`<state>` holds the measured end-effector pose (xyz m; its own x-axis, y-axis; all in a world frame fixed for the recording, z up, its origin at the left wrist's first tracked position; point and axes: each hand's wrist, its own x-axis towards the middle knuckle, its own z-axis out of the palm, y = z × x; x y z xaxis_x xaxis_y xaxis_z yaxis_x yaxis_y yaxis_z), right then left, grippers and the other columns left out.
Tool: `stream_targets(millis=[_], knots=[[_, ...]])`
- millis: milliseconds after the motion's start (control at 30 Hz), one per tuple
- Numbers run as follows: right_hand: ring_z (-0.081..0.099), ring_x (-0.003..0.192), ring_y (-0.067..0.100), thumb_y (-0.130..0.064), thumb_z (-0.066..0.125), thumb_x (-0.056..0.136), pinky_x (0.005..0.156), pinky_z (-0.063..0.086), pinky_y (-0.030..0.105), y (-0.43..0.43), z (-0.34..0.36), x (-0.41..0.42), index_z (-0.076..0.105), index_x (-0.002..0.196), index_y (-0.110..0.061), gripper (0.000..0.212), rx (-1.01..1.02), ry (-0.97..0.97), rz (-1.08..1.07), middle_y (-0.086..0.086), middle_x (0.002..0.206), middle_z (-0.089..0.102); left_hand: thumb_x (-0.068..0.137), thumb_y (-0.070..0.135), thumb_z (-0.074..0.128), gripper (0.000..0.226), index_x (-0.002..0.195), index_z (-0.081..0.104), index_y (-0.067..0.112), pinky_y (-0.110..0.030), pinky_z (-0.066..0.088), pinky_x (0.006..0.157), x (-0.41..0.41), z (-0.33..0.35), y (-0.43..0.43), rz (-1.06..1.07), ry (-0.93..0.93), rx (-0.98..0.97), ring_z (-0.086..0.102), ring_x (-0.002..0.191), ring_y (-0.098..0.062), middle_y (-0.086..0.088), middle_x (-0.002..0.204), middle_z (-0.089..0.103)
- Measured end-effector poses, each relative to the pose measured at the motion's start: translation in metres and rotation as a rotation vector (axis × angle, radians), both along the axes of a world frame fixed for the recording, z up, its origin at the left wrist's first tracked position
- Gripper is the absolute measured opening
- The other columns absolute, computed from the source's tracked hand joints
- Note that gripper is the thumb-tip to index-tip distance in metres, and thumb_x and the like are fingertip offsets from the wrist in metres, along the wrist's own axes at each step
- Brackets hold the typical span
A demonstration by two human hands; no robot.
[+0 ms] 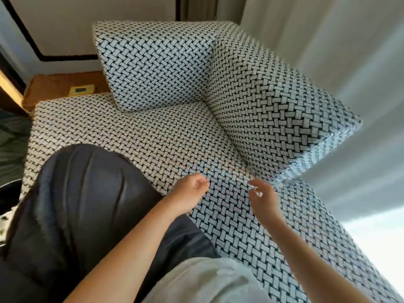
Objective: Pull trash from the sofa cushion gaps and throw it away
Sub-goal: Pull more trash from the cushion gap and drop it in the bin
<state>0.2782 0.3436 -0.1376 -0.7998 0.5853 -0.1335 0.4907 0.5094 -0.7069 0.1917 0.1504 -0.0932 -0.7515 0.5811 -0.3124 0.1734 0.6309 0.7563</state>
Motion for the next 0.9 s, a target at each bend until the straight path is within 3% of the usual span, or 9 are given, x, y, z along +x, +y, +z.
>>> stream_targets(millis=[67, 133, 267, 500, 633, 733, 900], knots=[[0.046, 0.118, 0.019, -0.011, 0.053, 0.089, 0.1, 0.038, 0.031, 0.013, -0.01, 0.016, 0.057, 0.118, -0.015, 0.029, 0.107, 0.022, -0.046, 0.003, 0.121, 0.053, 0.097, 0.036, 0.04, 0.034, 0.123, 0.052, 0.019, -0.021, 0.039, 0.09, 0.002, -0.007, 0.009, -0.008, -0.001, -0.03, 0.049, 0.106, -0.006, 0.006, 0.122, 0.055], [0.043, 0.118, 0.019, -0.013, 0.057, 0.088, 0.098, 0.027, 0.025, 0.026, -0.018, 0.033, 0.058, 0.118, -0.014, 0.029, 0.231, 0.038, -0.092, 0.001, 0.119, 0.054, 0.097, 0.035, 0.04, 0.032, 0.122, 0.052, 0.018, -0.021, 0.039, 0.088, 0.005, -0.014, 0.017, -0.022, 0.007, -0.043, 0.048, 0.105, -0.005, 0.004, 0.125, 0.055], [0.047, 0.108, 0.022, -0.023, 0.062, 0.085, 0.091, 0.034, 0.029, 0.042, -0.036, 0.051, 0.057, 0.119, -0.01, 0.036, 0.366, 0.03, -0.134, 0.003, 0.112, 0.056, 0.096, 0.03, 0.043, 0.032, 0.124, 0.05, 0.017, -0.018, 0.036, 0.087, 0.01, -0.028, 0.03, -0.034, 0.004, -0.062, 0.047, 0.109, -0.006, 0.003, 0.128, 0.051], [0.045, 0.102, 0.019, -0.039, 0.054, 0.089, 0.092, 0.035, 0.033, 0.048, -0.039, 0.031, 0.053, 0.126, -0.018, 0.043, 0.425, -0.052, -0.126, 0.0, 0.105, 0.053, 0.091, 0.029, 0.051, 0.033, 0.123, 0.05, 0.021, -0.028, 0.038, 0.099, 0.011, -0.054, 0.06, -0.05, 0.107, -0.067, 0.043, 0.112, -0.012, 0.008, 0.116, 0.042], [0.042, 0.104, 0.018, -0.049, 0.042, 0.091, 0.092, 0.032, 0.033, 0.049, -0.04, 0.027, 0.047, 0.131, -0.023, 0.048, 0.492, -0.154, -0.07, -0.002, 0.111, 0.049, 0.091, 0.027, 0.052, 0.033, 0.124, 0.052, 0.023, -0.022, 0.035, 0.092, 0.007, -0.058, 0.083, -0.087, 0.195, -0.083, 0.04, 0.117, -0.013, 0.004, 0.124, 0.046], [0.045, 0.099, 0.019, -0.049, 0.043, 0.09, 0.089, 0.034, 0.035, 0.05, -0.04, 0.024, 0.052, 0.12, -0.025, 0.039, 0.504, -0.134, -0.087, -0.002, 0.105, 0.052, 0.091, 0.028, 0.051, 0.038, 0.129, 0.047, 0.024, -0.022, 0.034, 0.091, 0.002, -0.057, 0.104, -0.108, 0.224, -0.105, 0.04, 0.12, -0.013, 0.003, 0.127, 0.045], [0.048, 0.096, 0.02, -0.049, 0.045, 0.089, 0.085, 0.035, 0.037, 0.052, -0.044, 0.02, 0.058, 0.113, -0.024, 0.038, 0.541, -0.132, -0.08, -0.001, 0.104, 0.055, 0.093, 0.031, 0.046, 0.054, 0.143, 0.027, 0.026, -0.043, 0.041, 0.099, -0.01, -0.06, 0.133, -0.11, 0.26, -0.239, 0.041, 0.12, -0.018, -0.003, 0.133, 0.039]])
